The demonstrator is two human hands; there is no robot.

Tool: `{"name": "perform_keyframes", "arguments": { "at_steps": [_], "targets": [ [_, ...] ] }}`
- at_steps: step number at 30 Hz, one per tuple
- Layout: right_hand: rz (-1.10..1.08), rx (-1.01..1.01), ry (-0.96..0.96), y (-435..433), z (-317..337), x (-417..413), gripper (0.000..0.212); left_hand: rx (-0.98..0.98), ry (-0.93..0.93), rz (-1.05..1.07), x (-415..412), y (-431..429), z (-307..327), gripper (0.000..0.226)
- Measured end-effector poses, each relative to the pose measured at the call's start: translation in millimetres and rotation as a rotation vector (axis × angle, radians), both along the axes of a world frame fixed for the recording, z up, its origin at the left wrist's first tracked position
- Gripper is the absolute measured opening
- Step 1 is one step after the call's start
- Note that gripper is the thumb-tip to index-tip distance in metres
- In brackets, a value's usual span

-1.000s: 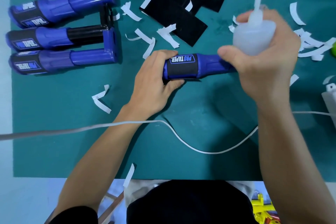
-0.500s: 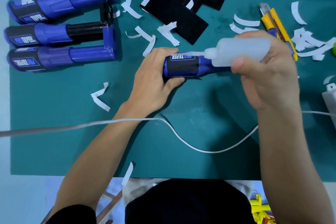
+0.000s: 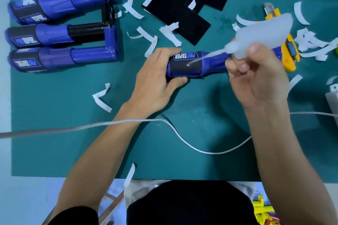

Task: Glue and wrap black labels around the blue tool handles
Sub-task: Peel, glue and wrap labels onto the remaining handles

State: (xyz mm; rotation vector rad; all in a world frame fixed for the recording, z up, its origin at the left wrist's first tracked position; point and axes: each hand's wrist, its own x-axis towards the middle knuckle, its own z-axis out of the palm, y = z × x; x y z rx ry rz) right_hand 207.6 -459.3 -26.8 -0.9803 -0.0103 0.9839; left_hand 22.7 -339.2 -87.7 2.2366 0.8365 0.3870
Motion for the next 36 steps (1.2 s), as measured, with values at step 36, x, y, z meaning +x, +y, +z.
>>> {"name": "perform_keyframes", "arguments": {
  "at_steps": [36],
  "targets": [
    [-0.01, -0.013, -0.991, 5.3, -9.6, -47.4, 0.02, -0.017, 0.028, -0.012, 0.4, 4.3, -1.1, 0.058]
  ]
}}
